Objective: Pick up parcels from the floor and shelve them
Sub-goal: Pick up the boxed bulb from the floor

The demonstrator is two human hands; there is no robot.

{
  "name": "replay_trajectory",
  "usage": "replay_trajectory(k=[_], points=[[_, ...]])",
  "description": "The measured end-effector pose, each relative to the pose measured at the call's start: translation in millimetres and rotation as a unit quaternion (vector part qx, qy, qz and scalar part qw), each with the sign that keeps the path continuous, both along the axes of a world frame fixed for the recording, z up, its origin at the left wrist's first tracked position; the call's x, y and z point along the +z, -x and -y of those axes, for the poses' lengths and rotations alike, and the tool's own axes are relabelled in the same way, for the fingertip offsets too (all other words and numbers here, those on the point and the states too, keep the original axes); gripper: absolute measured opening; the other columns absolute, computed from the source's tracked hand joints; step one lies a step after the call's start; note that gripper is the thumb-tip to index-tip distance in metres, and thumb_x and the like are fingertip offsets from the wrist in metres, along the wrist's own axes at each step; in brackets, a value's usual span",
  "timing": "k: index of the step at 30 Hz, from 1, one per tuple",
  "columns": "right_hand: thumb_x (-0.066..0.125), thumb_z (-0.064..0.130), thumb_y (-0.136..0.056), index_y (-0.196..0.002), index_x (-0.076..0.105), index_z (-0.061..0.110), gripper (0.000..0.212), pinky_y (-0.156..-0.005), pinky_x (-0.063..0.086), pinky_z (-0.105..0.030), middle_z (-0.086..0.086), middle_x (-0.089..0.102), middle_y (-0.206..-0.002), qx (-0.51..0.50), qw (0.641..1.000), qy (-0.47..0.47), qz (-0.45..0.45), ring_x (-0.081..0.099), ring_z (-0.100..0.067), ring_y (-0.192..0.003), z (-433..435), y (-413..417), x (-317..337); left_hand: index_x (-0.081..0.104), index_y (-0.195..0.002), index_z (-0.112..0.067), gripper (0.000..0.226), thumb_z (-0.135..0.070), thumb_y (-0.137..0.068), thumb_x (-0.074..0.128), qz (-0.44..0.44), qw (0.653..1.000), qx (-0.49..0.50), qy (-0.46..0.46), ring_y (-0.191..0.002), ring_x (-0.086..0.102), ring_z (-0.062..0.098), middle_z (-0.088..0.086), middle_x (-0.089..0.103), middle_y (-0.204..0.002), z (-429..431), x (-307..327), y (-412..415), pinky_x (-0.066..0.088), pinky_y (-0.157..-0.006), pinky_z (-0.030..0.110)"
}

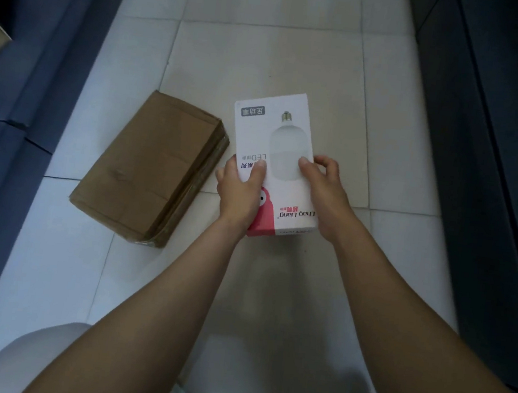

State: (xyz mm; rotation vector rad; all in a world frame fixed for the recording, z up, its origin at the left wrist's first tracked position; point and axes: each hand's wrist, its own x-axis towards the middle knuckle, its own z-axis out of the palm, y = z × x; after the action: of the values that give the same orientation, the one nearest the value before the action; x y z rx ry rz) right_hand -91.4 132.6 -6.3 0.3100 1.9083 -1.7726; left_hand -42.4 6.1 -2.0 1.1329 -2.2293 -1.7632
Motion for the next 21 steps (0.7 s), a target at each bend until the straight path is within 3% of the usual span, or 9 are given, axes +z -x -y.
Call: replay_trajectory(k=[7,9,11,15,18,21], points=[[0.053,0.039,-0.095,-0.125,0.033,0.042,0.036,-0.052,0.057,-0.025,0.011,0.065,-0.097,-0.007,0.999,0.042,-0.013,0.071,-0.003,-0.059,12,12,27,0.053,-0.128,-0.015,0.046,-0.034,-0.087,0.061,-0.039,0.998,-0.04,0.01,-0.108,0.063,0.025,0.01,0.06,-0.124,18,49,28,0.053,-0.094,0.049],[0.053,0.04,-0.096,-0.128,0.036,0.041,0.036,-0.06,0.06,-0.03,0.011,0.066,-0.1,-0.008,0.999,0.04,-0.019,0.073,-0.008,-0.071,14,15,57,0.053,-0.125,-0.017,0.044,-0.035,-0.086,0.061,-0.04,0.999,-0.035,0.0,-0.108,0.063,0.025,0.01,0.061,-0.124,19,76,33,0.053,-0.094,0.049],[0.052,0.039,-0.096,-0.131,0.04,0.038,0.037,-0.071,0.061,-0.036,0.011,0.066,-0.103,-0.007,0.999,0.038,-0.023,0.071,-0.014,-0.085,13,17,94,0.053,-0.119,-0.023,0.037,-0.036,-0.085,0.061,-0.039,0.999,-0.034,-0.011,-0.107,0.064,0.025,0.01,0.061,-0.123,17,110,34,0.053,-0.093,0.049],[0.051,0.039,-0.097,-0.126,0.044,0.038,0.03,-0.078,0.061,-0.039,0.012,0.068,-0.102,0.002,0.999,0.031,-0.023,0.071,-0.015,-0.09,13,14,181,0.054,-0.115,-0.024,0.028,-0.032,-0.089,0.061,-0.032,0.999,-0.026,-0.025,-0.103,0.066,0.023,0.011,0.061,-0.123,15,196,30,0.055,-0.091,0.046],[0.049,0.042,-0.097,-0.136,0.043,0.035,0.04,-0.075,0.06,-0.034,0.015,0.067,-0.101,-0.004,1.0,0.015,-0.02,0.071,-0.008,-0.085,16,8,255,0.056,-0.118,-0.018,0.028,-0.026,-0.091,0.061,-0.034,0.999,-0.02,-0.026,-0.105,0.064,0.025,0.014,0.061,-0.124,16,271,26,0.053,-0.093,0.046],[0.043,0.049,-0.098,-0.146,0.033,0.036,0.05,-0.088,0.057,-0.04,0.01,0.063,-0.119,-0.012,1.0,0.005,-0.015,0.067,-0.014,-0.102,20,7,338,0.055,-0.124,-0.017,0.034,-0.028,-0.092,0.06,-0.03,0.999,-0.023,-0.02,-0.108,0.064,0.026,0.013,0.061,-0.125,18,356,26,0.052,-0.096,0.048]])
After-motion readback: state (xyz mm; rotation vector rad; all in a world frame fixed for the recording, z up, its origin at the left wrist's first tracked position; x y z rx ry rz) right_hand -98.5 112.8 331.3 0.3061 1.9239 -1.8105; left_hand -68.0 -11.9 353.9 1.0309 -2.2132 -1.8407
